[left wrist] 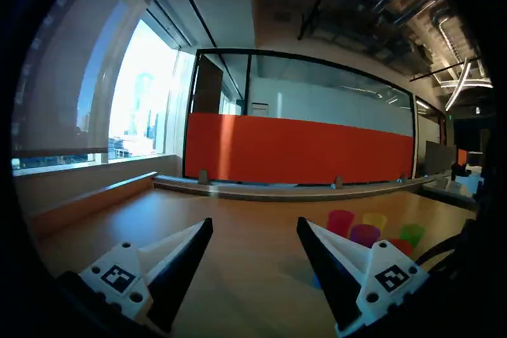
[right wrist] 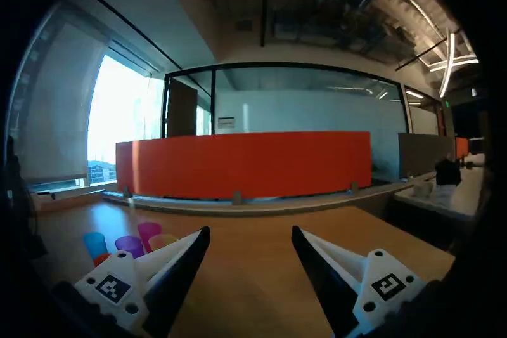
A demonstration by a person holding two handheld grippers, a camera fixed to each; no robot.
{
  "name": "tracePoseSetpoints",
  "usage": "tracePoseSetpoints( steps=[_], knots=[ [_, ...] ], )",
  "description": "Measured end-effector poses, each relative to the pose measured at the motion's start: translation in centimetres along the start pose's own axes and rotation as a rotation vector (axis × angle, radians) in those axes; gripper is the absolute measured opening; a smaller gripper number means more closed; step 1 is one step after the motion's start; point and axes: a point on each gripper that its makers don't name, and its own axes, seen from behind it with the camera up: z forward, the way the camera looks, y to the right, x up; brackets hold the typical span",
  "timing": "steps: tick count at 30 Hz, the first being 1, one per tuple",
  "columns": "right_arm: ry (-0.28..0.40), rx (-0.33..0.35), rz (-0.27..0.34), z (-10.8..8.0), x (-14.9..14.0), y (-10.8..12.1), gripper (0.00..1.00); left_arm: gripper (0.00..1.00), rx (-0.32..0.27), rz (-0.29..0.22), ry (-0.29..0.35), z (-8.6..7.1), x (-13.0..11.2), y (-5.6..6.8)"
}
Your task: Pour water
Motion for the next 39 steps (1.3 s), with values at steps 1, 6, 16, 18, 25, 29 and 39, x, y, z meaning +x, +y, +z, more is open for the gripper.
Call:
tracePoseSetpoints(
  steps=[1,6,16,18,25,29,39],
  knots=[
    [-0.008,-0.002,0.007,0.0,-0.3,0.1,0.99,0.99,0.006,0.008,-0.001,0.0,-0.2,0.0],
    [-0.045,0.016,0.04,-0.2,-1.2,-0.4,0.99,0.99,0.023,0.045,-0.005,0.3,-1.2,0.2],
    [-0.08,0.002,0.031,-0.2,-1.9,-0.5,0.99,0.99,0.025,0.066,0.013,0.9,-2.2,0.9],
    [-0.083,-0.004,0.028,-0.1,-2.0,-0.4,0.99,0.99,0.026,0.071,0.013,1.0,-2.4,1.0],
    [-0.091,-0.011,0.033,0.0,-2.2,-0.4,0.99,0.99,0.039,0.059,0.014,1.4,-2.4,0.9],
    [-0.093,-0.012,0.035,0.1,-2.3,-0.4,0.99,0.99,0.036,0.043,0.012,1.6,-2.7,1.0],
    [-0.094,-0.016,0.032,0.0,-2.2,-0.4,0.99,0.99,0.03,0.043,0.006,2.0,-3.7,1.2]
  ],
)
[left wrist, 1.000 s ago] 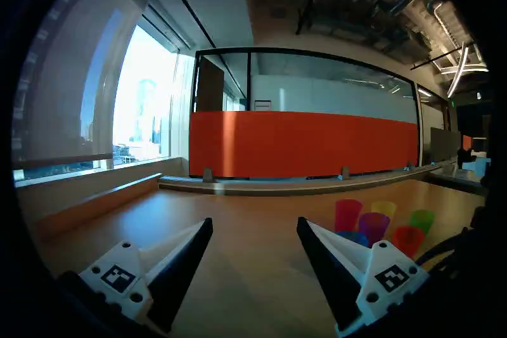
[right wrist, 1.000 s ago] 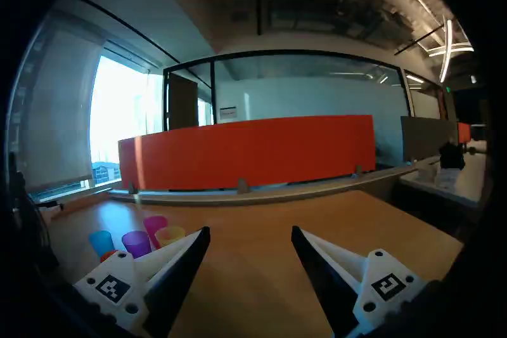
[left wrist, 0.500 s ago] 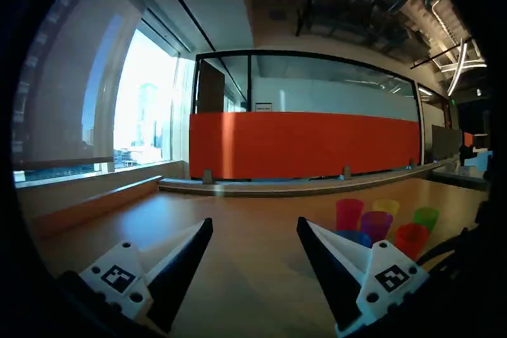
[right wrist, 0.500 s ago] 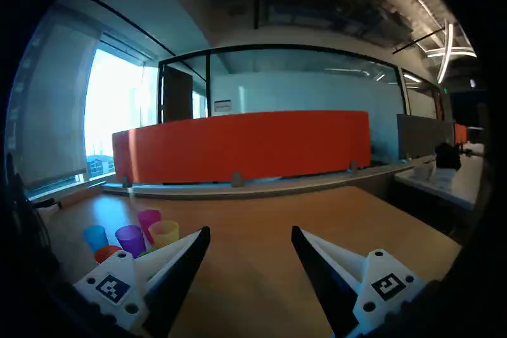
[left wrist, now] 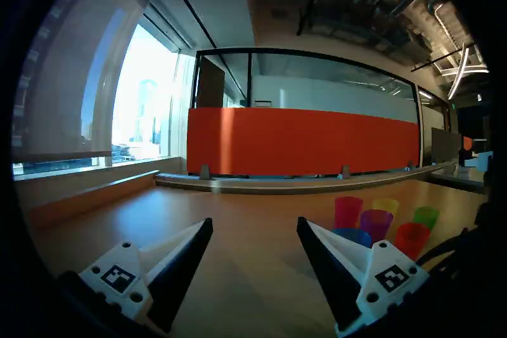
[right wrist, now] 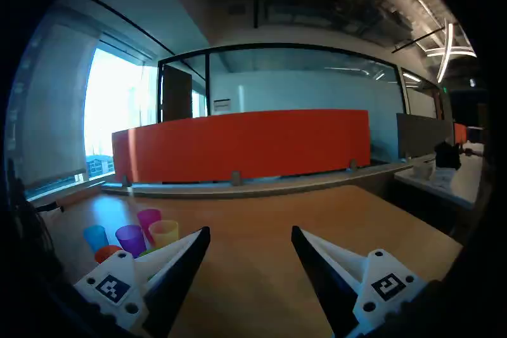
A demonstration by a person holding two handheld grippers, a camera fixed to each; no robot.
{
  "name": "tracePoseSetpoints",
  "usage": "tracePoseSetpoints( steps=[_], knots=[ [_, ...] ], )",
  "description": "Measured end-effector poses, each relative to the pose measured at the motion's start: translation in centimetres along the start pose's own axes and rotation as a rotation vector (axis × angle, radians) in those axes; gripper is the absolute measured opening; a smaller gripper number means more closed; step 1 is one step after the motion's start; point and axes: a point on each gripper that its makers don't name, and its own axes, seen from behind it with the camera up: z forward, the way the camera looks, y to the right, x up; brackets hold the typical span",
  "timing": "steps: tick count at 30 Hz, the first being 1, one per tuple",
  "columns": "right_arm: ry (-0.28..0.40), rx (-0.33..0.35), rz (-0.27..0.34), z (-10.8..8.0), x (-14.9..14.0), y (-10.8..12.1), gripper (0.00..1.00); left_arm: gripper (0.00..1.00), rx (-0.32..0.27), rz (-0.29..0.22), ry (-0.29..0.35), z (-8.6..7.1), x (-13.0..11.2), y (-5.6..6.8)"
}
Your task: Pour water
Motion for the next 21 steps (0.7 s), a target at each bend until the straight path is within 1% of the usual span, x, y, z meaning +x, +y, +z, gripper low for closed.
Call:
tracePoseSetpoints(
  steps=[5,11,21],
  knots=[
    [0.003,-0.005,0.0,-0.14,0.3,0.22,0.99,0.99,0.0,0.012,0.0,0.0,0.04,0.04],
    [0.006,-0.004,0.01,-0.23,0.33,0.32,0.99,0.99,-0.003,0.029,-0.01,0.06,-0.48,0.28],
    [0.014,0.005,0.005,-0.49,0.73,-0.01,1.0,0.99,-0.004,0.032,-0.01,0.05,-0.57,0.44]
  ],
)
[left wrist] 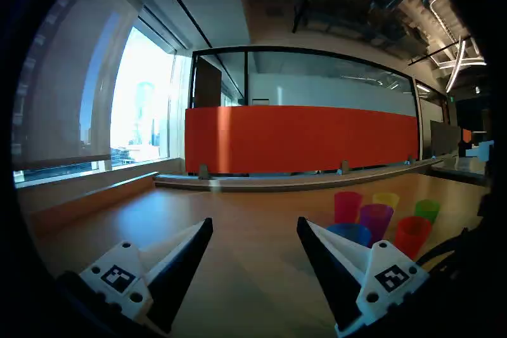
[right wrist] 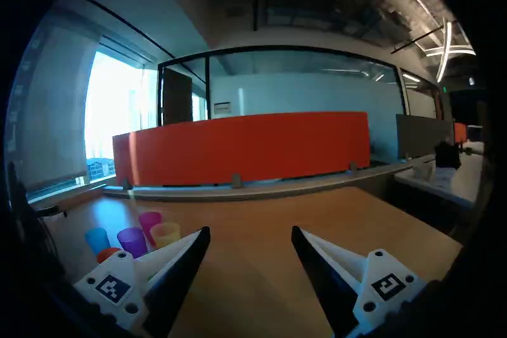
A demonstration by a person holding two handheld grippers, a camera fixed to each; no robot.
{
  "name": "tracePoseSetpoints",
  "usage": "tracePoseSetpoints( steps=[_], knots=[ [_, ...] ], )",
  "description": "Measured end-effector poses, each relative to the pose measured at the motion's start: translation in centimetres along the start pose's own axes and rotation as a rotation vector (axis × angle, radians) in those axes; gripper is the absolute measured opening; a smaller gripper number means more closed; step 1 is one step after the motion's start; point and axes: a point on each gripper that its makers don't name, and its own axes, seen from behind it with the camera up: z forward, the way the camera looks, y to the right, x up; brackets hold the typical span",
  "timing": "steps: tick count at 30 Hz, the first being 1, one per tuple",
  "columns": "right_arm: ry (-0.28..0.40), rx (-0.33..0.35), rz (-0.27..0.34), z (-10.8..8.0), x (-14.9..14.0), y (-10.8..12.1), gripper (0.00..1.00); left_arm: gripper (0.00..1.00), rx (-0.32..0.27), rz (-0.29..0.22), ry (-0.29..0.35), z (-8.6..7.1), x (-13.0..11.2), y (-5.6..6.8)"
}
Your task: Pour water
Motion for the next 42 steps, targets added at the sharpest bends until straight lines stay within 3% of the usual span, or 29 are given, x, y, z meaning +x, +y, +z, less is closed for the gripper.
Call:
tracePoseSetpoints(
  steps=[11,26,32,42],
  knots=[
    [0.042,0.018,-0.088,-0.3,1.0,-0.7,0.99,0.99,-0.004,0.0,0.0,0.1,0.0,0.1],
    [0.145,0.049,-0.121,1.4,2.1,-2.2,0.99,0.99,-0.004,0.0,-0.001,0.1,0.0,0.1],
    [0.158,0.042,-0.115,2.2,0.7,-2.2,0.99,0.99,-0.004,0.0,-0.001,0.1,0.0,0.1],
    [0.123,-0.018,-0.048,2.9,-1.6,0.6,0.99,0.99,-0.004,0.0,-0.001,0.1,-0.1,0.1]
  ],
)
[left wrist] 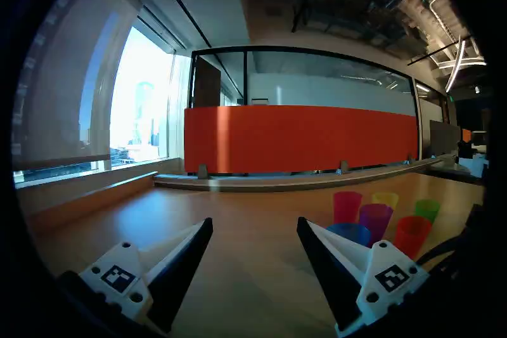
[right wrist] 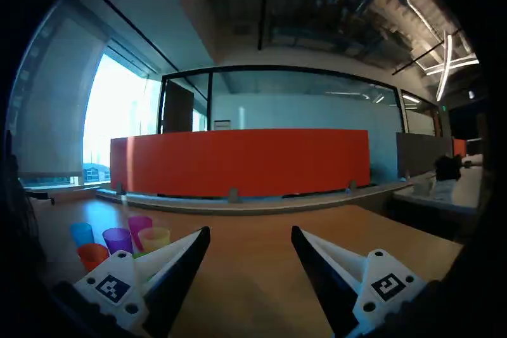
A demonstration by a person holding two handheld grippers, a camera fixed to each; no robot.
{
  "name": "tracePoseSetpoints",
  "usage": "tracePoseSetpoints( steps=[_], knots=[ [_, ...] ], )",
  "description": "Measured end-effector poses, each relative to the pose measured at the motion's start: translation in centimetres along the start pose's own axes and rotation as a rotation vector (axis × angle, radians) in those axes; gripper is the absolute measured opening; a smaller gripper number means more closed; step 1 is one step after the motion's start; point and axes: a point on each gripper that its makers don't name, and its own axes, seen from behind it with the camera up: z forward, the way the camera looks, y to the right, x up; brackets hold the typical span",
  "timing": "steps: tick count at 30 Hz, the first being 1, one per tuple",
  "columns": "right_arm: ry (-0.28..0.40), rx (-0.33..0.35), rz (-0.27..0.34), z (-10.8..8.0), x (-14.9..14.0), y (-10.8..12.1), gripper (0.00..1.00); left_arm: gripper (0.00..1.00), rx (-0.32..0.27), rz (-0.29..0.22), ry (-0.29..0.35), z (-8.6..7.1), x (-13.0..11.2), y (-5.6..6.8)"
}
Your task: Pour water
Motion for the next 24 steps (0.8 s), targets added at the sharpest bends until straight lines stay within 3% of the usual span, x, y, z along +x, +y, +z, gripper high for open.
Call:
tracePoseSetpoints(
  steps=[8,24],
  knots=[
    [-0.026,-0.015,0.032,0.1,-1.3,1.2,0.99,0.99,0.0,0.0,0.0,0.0,0.0,0.0],
    [-0.056,-0.017,-0.011,0.7,-2.7,0.8,0.99,0.99,0.0,0.0,0.0,0.0,0.0,0.0]
  ],
)
